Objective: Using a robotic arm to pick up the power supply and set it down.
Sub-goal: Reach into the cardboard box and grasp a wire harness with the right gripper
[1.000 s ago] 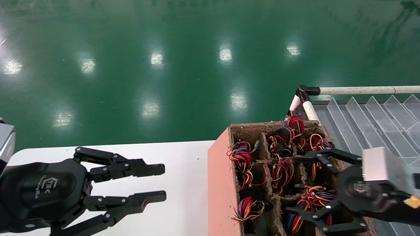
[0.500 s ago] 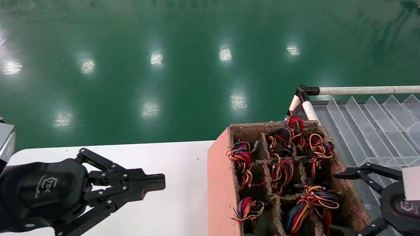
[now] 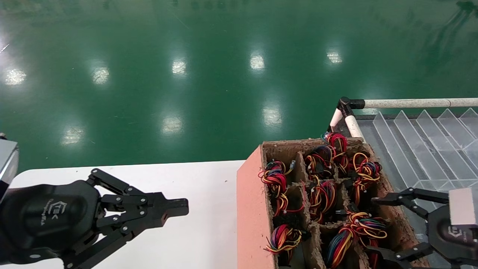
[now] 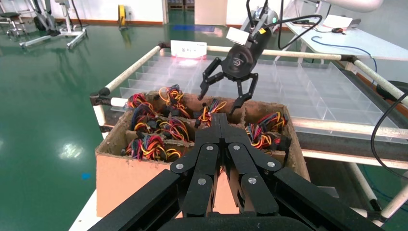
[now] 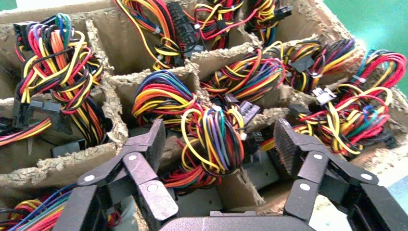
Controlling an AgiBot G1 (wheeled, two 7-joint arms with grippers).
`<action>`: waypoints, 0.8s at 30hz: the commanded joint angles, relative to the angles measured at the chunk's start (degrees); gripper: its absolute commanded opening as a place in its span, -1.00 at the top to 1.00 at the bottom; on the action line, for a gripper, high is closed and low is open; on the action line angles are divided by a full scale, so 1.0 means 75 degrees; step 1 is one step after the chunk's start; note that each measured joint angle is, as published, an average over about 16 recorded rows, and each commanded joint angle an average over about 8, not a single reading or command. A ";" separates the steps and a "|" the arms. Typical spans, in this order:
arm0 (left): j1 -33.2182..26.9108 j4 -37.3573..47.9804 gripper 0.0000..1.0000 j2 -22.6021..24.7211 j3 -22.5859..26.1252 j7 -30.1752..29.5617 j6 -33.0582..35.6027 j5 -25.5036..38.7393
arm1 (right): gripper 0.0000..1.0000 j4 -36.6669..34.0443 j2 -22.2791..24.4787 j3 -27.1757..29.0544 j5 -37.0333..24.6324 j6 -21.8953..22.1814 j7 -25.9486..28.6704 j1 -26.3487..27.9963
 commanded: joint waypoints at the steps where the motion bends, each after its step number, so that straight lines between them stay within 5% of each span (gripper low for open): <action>1: 0.0000 0.0000 1.00 0.0000 0.0001 0.0001 0.0000 -0.0001 | 1.00 -0.0004 -0.0031 -0.0010 -0.0012 0.0010 -0.0005 0.0004; 24: -0.0003 0.0000 1.00 -0.0005 0.0013 0.0006 -0.0006 -0.0009 | 1.00 -0.0180 0.0059 -0.0073 -0.0263 -0.0135 -0.0026 0.0201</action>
